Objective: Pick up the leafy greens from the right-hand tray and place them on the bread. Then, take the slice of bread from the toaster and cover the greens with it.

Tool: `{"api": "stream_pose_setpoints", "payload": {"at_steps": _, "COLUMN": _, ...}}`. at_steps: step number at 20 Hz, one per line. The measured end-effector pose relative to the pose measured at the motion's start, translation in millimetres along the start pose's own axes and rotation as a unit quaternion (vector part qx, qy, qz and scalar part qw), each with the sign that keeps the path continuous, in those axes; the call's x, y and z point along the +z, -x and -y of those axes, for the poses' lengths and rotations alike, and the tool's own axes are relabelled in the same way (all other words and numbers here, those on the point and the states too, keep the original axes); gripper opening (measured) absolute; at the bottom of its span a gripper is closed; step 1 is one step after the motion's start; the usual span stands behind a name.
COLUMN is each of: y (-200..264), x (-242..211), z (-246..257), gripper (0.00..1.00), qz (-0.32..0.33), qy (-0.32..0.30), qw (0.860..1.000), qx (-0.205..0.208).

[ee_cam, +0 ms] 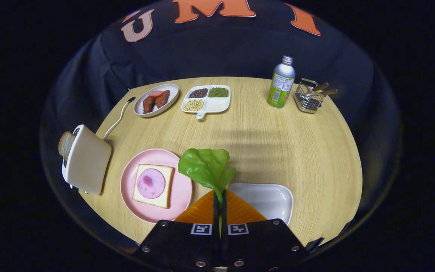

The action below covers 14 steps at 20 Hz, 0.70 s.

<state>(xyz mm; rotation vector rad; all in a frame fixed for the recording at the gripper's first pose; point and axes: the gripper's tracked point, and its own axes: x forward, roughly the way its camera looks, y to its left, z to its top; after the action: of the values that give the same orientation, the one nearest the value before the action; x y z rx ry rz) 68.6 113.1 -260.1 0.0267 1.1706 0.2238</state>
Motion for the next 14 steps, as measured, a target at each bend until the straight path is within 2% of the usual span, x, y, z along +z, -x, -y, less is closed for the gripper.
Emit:
{"api": "stream_pose_setpoints", "payload": {"at_steps": 9, "y": -10.9, "x": 12.4, "z": -75.1, "gripper": 0.02, "qz": -0.001, "qy": 0.021, "qw": 0.998, "qx": 0.056}}
{"api": "stream_pose_setpoints", "payload": {"at_steps": 14, "y": -15.8, "x": 15.2, "z": -98.7, "gripper": 0.02, "qz": -0.004, "qy": 0.022, "qw": 0.997, "qx": 0.070}}
